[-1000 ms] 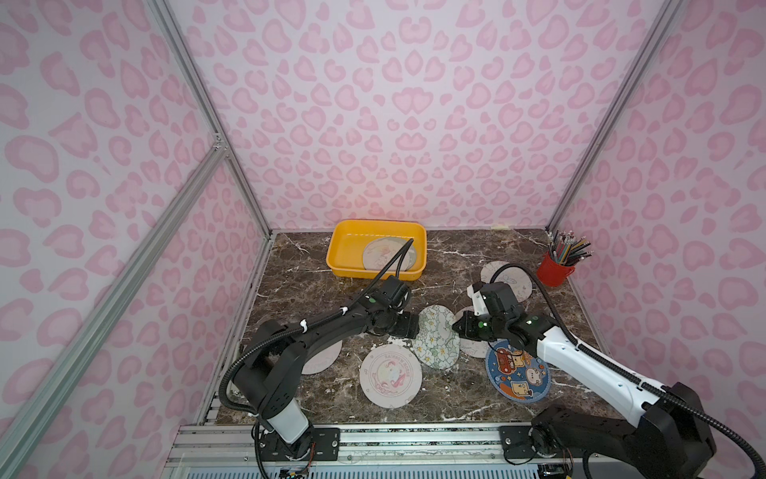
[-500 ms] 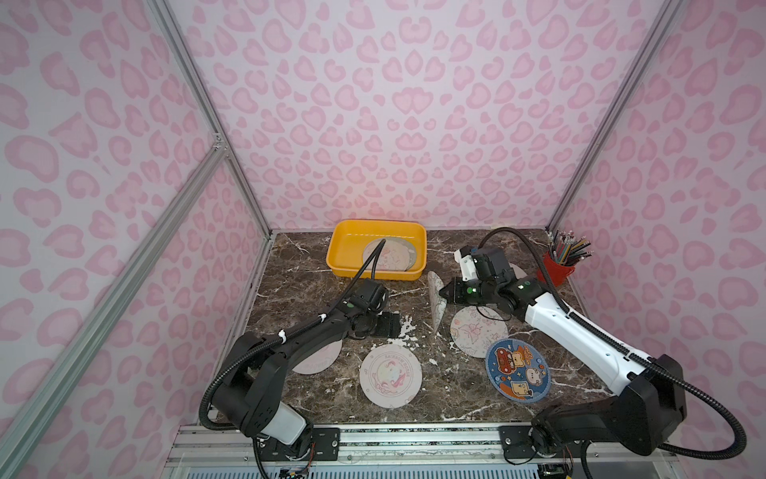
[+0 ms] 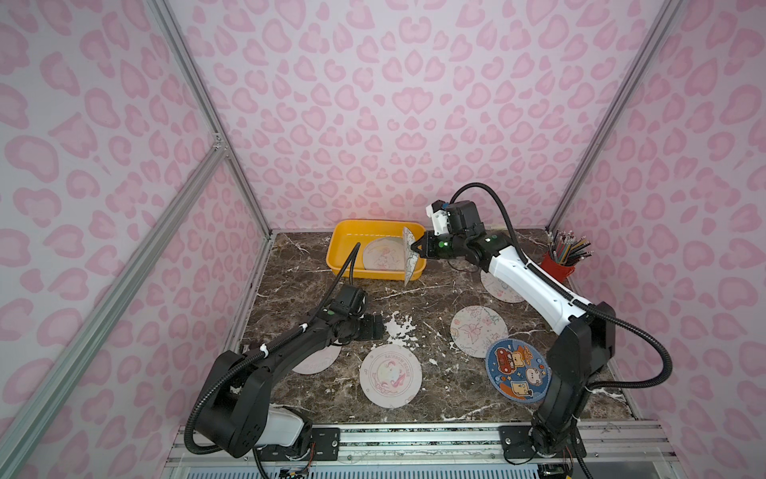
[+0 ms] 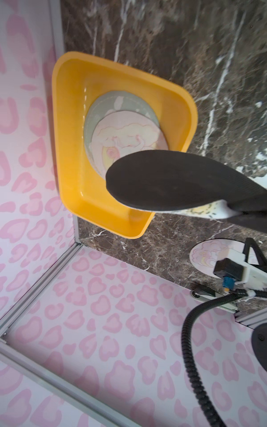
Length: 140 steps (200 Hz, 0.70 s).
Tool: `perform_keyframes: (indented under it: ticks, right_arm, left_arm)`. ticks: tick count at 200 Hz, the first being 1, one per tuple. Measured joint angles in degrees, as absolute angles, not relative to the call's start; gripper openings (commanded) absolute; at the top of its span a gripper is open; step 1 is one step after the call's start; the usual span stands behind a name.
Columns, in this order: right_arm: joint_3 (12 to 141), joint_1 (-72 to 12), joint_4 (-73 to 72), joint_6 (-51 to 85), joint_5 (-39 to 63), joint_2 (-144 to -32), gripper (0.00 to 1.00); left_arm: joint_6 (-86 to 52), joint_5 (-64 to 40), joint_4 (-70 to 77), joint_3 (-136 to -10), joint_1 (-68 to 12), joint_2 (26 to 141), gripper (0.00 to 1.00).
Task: Put the coasters into the storage box
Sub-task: Place the coaster in the storage box.
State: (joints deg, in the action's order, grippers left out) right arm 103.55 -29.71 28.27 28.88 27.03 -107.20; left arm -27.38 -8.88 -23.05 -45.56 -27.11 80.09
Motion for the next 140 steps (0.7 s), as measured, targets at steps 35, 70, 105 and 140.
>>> perform_keyframes:
  ticks: [35, 70, 105, 140]
  right_arm:
    - [115.3, -29.7, 26.9, 28.3, 28.8, -117.4, 0.00]
    - [127.4, -30.1, 25.3, 29.0, 30.8, -128.3, 0.00]
    - [138.6, -30.3, 22.9, 30.5, 33.4, -138.8, 0.00]
    - [141.9, -30.2, 19.3, 32.5, 34.9, -145.1, 0.00]
  left_arm:
    - [-27.4, -8.9, -22.6, -45.0, -26.2, 80.1, 0.94]
    - [-27.4, -9.0, -22.4, -45.0, -25.5, 81.1, 0.95]
    - [-27.4, -9.0, -22.4, -45.0, -24.5, 81.4, 0.95]
    - [-27.4, -9.2, -22.4, -45.0, -23.9, 82.6, 0.95]
